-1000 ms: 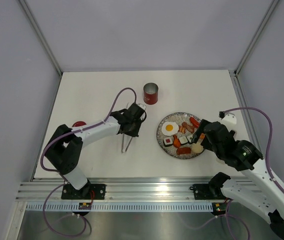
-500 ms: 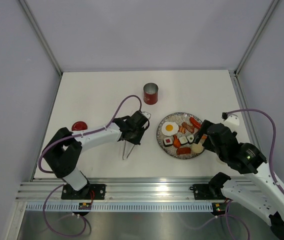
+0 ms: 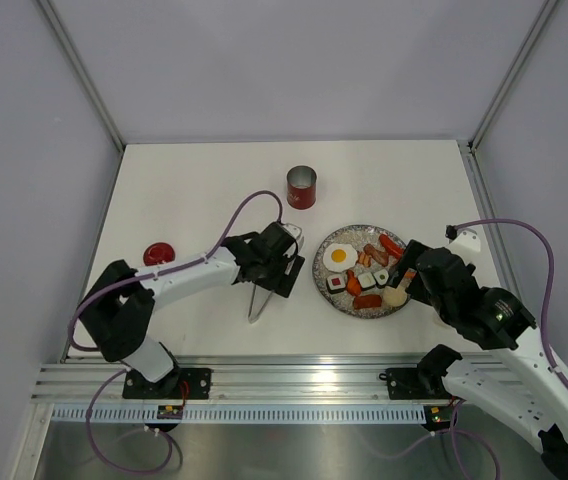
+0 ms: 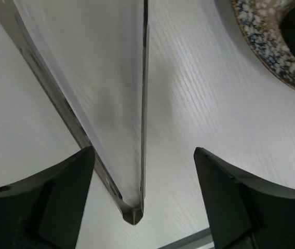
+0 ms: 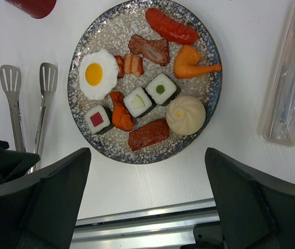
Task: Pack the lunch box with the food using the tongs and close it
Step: Pick up the clamp at the center of the board.
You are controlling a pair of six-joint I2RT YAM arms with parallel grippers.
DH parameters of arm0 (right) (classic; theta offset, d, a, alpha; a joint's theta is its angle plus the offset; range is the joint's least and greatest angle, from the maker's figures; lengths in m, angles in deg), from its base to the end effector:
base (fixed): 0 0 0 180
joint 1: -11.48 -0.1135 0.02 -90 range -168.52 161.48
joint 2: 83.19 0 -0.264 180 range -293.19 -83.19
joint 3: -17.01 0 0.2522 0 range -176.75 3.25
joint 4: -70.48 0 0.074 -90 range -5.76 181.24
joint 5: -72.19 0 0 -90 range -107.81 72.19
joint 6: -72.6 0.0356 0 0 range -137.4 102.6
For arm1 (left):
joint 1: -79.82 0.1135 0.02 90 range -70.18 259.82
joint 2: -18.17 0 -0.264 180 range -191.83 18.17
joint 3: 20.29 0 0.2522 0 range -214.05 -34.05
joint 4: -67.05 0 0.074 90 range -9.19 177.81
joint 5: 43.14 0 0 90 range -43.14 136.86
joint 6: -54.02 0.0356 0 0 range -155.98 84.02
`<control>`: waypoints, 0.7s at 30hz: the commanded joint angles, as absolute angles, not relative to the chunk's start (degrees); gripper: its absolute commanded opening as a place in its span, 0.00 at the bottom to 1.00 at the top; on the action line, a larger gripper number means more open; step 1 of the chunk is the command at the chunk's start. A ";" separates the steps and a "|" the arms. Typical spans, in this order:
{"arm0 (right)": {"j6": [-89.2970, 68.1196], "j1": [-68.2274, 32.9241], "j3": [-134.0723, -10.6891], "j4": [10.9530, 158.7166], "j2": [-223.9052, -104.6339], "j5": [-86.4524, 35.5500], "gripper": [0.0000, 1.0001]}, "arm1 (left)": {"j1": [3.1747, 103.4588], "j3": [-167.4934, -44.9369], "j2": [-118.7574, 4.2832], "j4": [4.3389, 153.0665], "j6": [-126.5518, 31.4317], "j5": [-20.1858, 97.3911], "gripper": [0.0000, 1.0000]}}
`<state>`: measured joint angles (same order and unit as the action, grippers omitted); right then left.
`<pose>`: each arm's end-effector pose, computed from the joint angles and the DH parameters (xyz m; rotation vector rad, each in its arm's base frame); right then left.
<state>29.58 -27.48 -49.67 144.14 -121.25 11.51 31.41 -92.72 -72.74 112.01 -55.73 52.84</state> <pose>0.0947 0.0542 0.3227 0.3968 2.2080 0.2022 0.2101 -0.2311 0.1997 0.6337 2.6148 -0.2394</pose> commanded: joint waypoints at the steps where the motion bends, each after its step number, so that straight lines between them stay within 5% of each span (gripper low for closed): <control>1: 30.67 -27.90 -50.45 144.45 -121.42 11.99 1.00 | 30.33 -95.92 -65.52 114.11 -57.24 55.38 0.89; 3: 30.59 -27.99 -50.45 144.27 -121.68 11.90 0.99 | 30.33 -95.66 -62.53 114.82 -58.21 57.05 0.99; 21: 30.58 -27.90 -49.57 142.86 -121.77 10.31 0.99 | 31.04 -86.08 -67.08 107.97 -62.79 60.57 0.99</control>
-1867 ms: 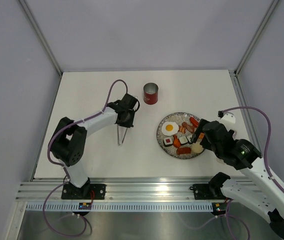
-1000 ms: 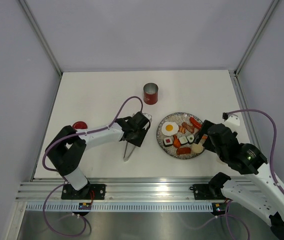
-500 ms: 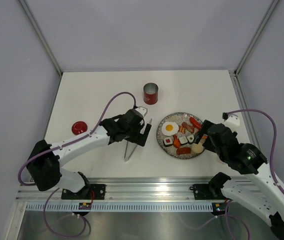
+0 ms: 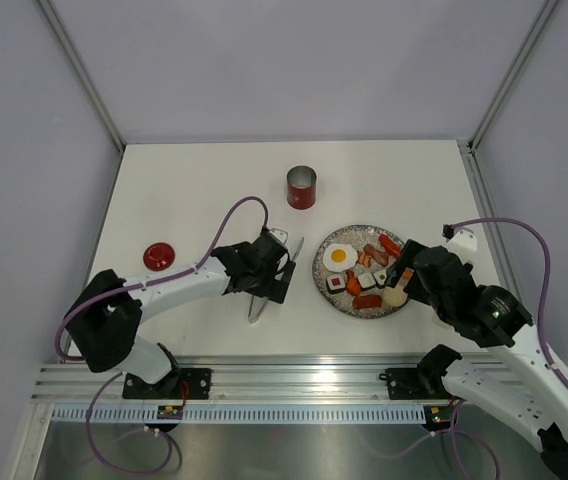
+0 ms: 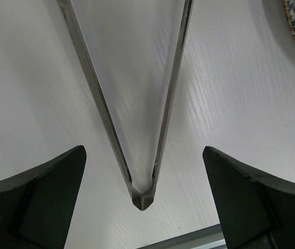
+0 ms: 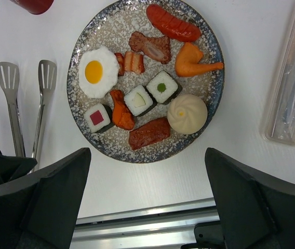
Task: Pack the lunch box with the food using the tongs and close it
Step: Pick up the clamp at the center of the board.
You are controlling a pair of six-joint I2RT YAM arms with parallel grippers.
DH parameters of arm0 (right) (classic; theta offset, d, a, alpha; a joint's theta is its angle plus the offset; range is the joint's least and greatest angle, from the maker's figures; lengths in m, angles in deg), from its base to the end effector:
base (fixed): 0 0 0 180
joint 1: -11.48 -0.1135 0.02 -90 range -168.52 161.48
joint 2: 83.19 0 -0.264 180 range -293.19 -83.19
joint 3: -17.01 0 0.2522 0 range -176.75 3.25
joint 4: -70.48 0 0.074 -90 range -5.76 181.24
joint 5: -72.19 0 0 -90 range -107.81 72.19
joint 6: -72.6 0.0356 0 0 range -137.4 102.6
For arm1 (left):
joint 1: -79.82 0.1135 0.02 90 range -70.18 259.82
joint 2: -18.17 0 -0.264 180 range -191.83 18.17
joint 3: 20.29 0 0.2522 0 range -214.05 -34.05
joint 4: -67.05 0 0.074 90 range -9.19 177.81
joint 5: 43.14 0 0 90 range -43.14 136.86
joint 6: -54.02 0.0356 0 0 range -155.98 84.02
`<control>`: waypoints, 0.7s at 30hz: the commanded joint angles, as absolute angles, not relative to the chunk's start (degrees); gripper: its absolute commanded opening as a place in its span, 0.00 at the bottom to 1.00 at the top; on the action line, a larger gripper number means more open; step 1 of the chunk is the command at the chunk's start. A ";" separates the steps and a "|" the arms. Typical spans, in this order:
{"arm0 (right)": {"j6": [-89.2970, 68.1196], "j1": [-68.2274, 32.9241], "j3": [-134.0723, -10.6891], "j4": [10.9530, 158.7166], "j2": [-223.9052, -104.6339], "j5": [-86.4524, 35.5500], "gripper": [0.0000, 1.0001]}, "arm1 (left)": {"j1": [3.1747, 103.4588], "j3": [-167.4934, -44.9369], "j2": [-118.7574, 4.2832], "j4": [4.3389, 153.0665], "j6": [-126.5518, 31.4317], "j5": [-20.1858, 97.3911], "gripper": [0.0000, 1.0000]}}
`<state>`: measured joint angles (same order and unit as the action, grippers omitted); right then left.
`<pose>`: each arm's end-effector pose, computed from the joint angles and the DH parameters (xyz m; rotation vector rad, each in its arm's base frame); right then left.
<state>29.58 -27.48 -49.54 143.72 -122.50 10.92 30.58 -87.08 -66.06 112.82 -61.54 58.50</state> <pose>0.0987 0.0578 0.3205 0.3894 2.2271 0.1979 0.1903 -0.2098 0.2034 0.4798 2.6014 -0.1684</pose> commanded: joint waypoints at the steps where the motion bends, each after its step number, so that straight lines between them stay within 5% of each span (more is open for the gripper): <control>1: 30.76 -27.90 -49.48 142.95 -121.77 10.31 0.99 | 31.47 -85.99 -67.61 107.44 -62.61 60.14 0.99; 11: 31.02 -27.90 -49.66 142.25 -122.83 9.26 0.99 | 35.34 -85.99 -75.08 100.32 -59.98 55.74 0.98; 17: 31.11 -27.99 -50.36 142.16 -123.18 9.26 0.99 | 36.05 -85.46 -76.22 97.68 -59.89 53.28 0.73; 21: 30.85 -27.99 -50.71 141.28 -124.14 8.73 1.00 | 36.05 -84.94 -76.93 97.51 -59.97 53.72 0.72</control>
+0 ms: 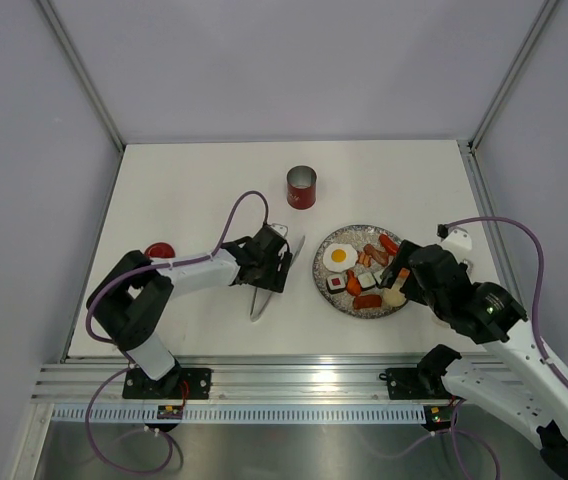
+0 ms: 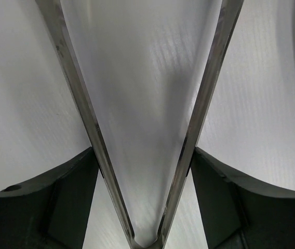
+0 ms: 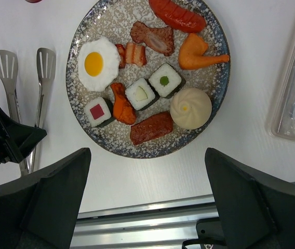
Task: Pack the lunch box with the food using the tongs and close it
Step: Pick up the clamp at the center of the board.
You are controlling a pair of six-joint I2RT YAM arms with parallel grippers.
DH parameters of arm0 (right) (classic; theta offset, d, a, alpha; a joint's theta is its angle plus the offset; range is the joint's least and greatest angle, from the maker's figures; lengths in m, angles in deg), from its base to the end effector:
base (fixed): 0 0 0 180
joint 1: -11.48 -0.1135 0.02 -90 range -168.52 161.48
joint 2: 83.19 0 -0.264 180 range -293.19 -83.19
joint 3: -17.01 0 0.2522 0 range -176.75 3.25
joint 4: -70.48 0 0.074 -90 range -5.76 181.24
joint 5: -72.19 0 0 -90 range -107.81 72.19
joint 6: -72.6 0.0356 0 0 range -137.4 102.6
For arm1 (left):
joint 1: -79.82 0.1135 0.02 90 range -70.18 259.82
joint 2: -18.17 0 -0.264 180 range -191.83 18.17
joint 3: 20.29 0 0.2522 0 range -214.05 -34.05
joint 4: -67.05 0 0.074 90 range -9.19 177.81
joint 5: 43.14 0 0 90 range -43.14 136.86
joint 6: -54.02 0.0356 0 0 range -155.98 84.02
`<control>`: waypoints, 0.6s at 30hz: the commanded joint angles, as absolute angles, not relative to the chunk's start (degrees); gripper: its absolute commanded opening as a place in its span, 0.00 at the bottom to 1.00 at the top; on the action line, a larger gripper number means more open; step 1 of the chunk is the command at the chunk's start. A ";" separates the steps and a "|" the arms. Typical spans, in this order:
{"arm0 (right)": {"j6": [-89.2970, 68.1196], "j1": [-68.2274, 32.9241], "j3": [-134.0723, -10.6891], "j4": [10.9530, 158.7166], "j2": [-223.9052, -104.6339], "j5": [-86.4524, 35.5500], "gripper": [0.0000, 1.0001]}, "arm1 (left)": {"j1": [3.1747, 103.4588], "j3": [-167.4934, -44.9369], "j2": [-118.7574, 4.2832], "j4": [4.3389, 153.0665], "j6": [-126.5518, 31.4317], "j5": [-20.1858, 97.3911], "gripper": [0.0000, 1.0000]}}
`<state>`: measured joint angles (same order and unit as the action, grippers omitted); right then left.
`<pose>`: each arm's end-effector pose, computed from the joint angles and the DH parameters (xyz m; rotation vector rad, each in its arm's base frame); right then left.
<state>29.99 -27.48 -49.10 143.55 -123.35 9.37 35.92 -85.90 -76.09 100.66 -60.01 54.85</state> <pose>0.1011 0.0609 0.3167 0.3834 2.2574 0.2106 0.2281 -0.2126 0.1592 0.4131 2.6240 -0.2125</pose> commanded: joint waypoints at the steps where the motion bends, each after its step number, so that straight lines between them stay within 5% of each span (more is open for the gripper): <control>1: 30.76 -27.90 -50.71 141.19 -124.49 8.65 1.00 | 36.13 -84.76 -76.75 97.24 -60.06 53.89 0.72; 8: 30.85 -27.99 -50.71 140.31 -125.38 8.03 0.99 | 36.13 -84.50 -74.83 98.12 -60.33 54.33 0.58; 13: 31.11 -27.90 -50.36 140.31 -125.20 8.03 0.99 | 36.13 -84.15 -73.68 98.74 -60.24 55.48 0.76; 18: 31.55 -27.99 -49.83 140.22 -125.11 8.03 0.99 | 36.13 -83.09 -74.29 97.60 -61.03 55.04 0.80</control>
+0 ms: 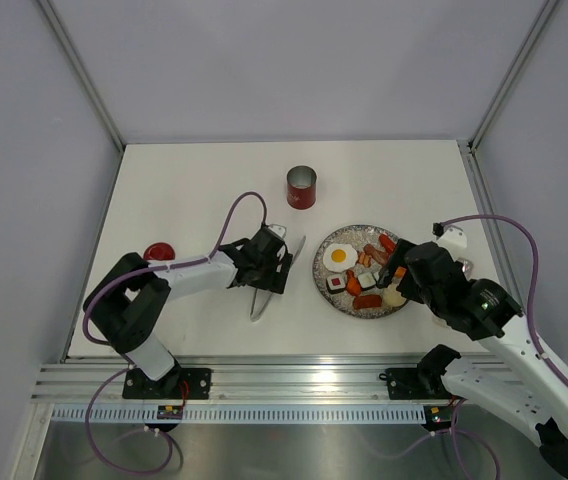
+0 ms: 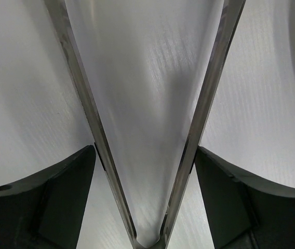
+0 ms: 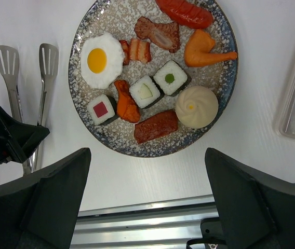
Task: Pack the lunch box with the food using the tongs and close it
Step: Pick up the clamp at the center of the board.
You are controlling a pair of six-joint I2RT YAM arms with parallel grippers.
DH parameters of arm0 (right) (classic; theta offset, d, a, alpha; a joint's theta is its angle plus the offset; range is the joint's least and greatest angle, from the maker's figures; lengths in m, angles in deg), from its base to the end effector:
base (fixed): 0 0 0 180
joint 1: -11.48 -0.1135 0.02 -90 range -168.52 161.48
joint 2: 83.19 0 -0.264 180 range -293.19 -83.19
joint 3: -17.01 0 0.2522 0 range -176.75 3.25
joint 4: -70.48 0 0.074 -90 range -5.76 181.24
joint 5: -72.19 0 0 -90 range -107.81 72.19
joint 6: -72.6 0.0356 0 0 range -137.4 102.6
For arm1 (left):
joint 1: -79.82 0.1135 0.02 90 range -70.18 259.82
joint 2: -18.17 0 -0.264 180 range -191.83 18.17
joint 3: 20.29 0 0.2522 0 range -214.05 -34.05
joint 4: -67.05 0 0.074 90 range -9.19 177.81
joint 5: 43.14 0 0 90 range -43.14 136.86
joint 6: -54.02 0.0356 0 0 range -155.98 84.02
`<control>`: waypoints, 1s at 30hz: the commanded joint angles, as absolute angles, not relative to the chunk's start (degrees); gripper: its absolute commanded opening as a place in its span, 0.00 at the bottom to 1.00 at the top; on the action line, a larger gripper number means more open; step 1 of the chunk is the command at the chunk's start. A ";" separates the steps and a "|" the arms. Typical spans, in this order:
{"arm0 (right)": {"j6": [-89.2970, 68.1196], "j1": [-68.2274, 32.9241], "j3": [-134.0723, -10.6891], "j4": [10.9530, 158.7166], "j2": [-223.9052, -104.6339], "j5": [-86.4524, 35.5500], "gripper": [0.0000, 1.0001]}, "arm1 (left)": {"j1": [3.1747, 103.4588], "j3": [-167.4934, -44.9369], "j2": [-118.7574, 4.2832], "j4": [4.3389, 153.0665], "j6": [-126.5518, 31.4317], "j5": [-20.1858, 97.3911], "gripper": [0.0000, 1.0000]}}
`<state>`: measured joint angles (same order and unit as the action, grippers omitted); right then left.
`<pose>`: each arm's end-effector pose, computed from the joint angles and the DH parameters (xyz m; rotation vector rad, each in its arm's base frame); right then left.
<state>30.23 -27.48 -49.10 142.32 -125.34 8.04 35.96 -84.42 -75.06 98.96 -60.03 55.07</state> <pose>0.1076 0.0671 0.3144 0.3770 2.2811 0.2235 0.2257 -0.2099 0.1589 0.4051 2.6041 -0.2236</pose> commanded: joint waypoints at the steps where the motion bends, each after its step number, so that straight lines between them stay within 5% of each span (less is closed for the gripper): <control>1: 31.55 -27.99 -49.75 140.23 -125.11 8.03 1.00 | 36.13 -82.91 -74.38 97.33 -61.38 54.86 0.80; 8: 31.73 -27.99 -49.39 140.05 -124.94 7.94 0.99 | 36.13 -81.16 -74.38 95.92 -62.52 53.63 0.64; 12: 31.73 -27.90 -49.57 140.05 -124.94 7.77 1.00 | 36.13 -83.17 -72.01 99.68 -62.09 55.47 0.33; 15: 31.81 -27.90 -49.83 140.31 -124.68 7.85 0.99 | 36.13 -86.32 -67.71 104.25 -60.68 57.40 0.22; 30: 30.50 -27.99 -53.08 142.60 -126.52 10.14 1.00 | 32.18 -104.18 -59.00 124.04 -53.30 52.58 0.26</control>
